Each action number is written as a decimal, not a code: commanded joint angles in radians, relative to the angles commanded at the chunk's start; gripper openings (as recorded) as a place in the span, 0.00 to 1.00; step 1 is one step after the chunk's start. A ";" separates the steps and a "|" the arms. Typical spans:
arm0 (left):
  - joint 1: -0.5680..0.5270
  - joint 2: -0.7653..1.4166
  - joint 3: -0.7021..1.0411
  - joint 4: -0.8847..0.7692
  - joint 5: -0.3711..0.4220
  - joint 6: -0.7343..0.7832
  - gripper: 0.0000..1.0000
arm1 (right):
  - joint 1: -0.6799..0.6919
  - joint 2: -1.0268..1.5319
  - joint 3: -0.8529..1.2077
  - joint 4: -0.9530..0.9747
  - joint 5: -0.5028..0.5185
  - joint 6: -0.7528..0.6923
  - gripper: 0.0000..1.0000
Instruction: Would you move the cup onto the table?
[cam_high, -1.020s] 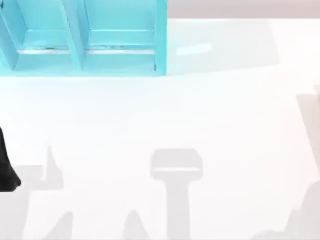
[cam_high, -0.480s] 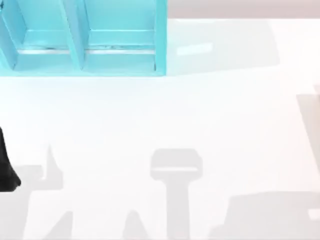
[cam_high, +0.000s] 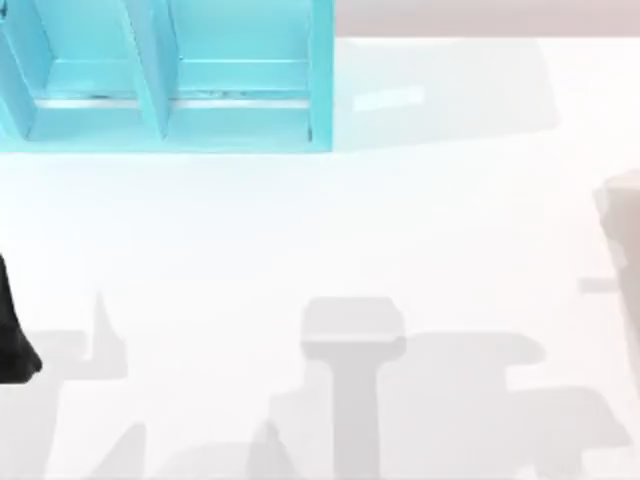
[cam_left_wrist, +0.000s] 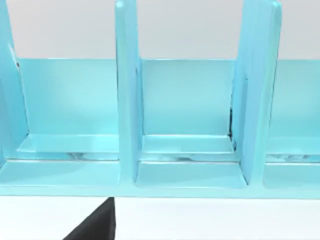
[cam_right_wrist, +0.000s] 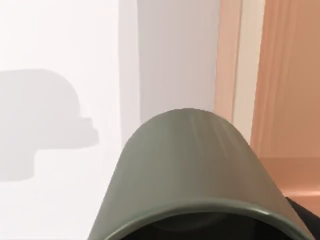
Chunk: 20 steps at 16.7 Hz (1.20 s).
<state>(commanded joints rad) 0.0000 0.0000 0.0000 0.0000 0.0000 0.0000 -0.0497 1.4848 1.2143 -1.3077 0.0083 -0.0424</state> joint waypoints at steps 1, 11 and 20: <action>0.000 0.000 0.000 0.000 0.000 0.000 1.00 | 0.083 0.028 0.031 -0.003 0.002 0.079 0.00; 0.000 0.000 0.000 0.000 0.000 0.000 1.00 | 0.945 0.314 0.335 -0.020 0.005 0.907 0.00; 0.000 0.000 0.000 0.000 0.000 0.000 1.00 | 1.195 0.419 0.446 -0.009 -0.003 1.203 0.00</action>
<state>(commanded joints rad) 0.0000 0.0000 0.0000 0.0000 0.0000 0.0000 1.1454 1.9036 1.6606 -1.3163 0.0057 1.1607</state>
